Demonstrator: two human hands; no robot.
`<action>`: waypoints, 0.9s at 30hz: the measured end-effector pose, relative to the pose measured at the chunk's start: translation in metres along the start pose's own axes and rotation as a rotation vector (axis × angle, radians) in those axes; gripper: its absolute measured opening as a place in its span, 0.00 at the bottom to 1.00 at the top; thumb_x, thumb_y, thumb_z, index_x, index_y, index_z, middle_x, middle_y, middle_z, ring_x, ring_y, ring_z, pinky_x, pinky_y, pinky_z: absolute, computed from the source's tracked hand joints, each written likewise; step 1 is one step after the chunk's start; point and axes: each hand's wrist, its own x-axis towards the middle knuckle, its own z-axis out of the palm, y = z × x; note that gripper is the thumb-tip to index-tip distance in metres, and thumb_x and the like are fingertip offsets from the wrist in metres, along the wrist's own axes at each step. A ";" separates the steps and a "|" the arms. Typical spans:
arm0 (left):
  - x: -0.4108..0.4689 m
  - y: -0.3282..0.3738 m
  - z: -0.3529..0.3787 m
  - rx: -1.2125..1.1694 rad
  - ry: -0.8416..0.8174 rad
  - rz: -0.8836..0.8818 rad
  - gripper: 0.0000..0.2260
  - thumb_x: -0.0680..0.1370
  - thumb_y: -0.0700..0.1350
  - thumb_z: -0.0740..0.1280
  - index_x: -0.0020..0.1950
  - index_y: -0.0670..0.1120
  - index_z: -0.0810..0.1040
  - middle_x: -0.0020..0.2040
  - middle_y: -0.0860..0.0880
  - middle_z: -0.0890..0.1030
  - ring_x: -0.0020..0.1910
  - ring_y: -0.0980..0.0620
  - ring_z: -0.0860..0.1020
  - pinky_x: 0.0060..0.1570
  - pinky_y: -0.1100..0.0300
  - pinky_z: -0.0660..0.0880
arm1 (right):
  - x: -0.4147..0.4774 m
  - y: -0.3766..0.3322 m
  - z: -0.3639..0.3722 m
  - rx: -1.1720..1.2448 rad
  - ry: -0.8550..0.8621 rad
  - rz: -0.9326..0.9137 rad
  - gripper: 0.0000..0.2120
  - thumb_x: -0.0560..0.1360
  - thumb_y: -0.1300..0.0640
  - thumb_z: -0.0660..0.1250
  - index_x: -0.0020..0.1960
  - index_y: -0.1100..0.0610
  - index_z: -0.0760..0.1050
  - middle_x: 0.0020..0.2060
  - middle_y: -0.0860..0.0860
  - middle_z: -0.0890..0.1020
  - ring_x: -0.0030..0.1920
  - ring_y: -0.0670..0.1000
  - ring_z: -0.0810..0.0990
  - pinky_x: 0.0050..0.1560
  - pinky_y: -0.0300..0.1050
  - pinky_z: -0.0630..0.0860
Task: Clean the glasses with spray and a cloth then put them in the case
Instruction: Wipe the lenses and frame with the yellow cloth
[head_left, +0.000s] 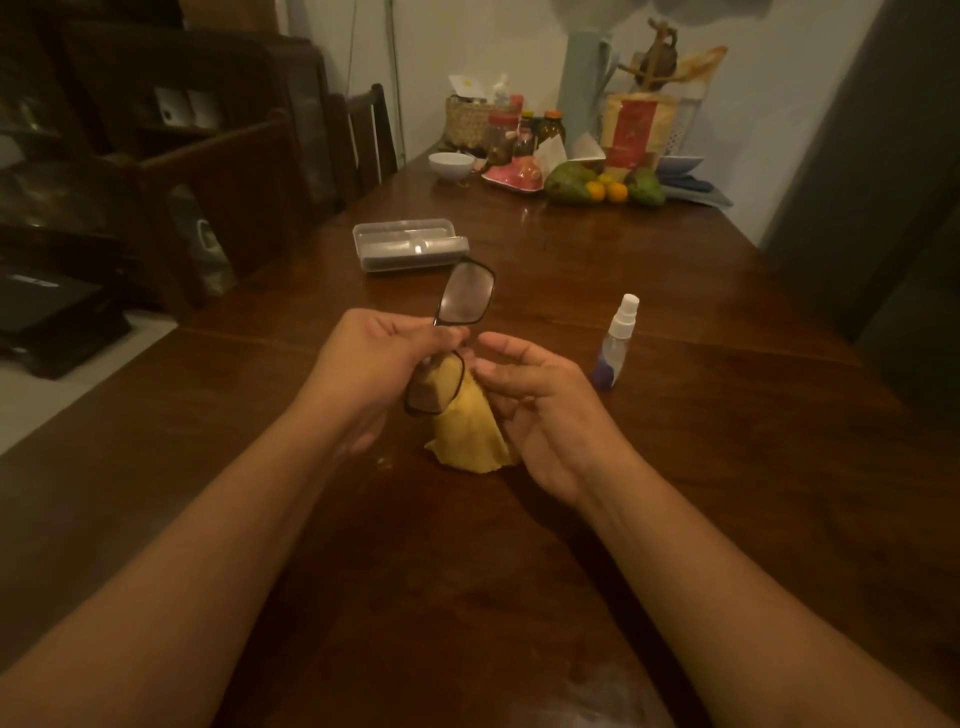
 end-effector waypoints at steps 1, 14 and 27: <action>0.000 0.000 0.000 -0.008 0.007 -0.009 0.07 0.77 0.42 0.70 0.44 0.47 0.88 0.44 0.43 0.88 0.48 0.44 0.86 0.54 0.46 0.81 | 0.000 -0.002 -0.002 0.013 -0.014 0.000 0.20 0.74 0.69 0.67 0.65 0.58 0.73 0.53 0.58 0.86 0.53 0.55 0.86 0.52 0.48 0.82; 0.003 0.000 -0.003 -0.067 0.043 -0.011 0.06 0.77 0.40 0.71 0.44 0.43 0.87 0.43 0.40 0.87 0.46 0.39 0.86 0.48 0.45 0.82 | -0.003 0.001 -0.002 -0.302 -0.104 -0.004 0.29 0.72 0.68 0.73 0.68 0.51 0.70 0.52 0.55 0.87 0.52 0.53 0.87 0.43 0.41 0.80; 0.004 -0.005 -0.004 -0.035 0.038 0.023 0.07 0.78 0.40 0.70 0.45 0.46 0.87 0.43 0.43 0.88 0.45 0.44 0.87 0.48 0.48 0.82 | -0.001 0.011 0.002 -0.266 -0.122 -0.007 0.29 0.77 0.72 0.67 0.71 0.51 0.67 0.56 0.62 0.84 0.59 0.60 0.84 0.58 0.52 0.80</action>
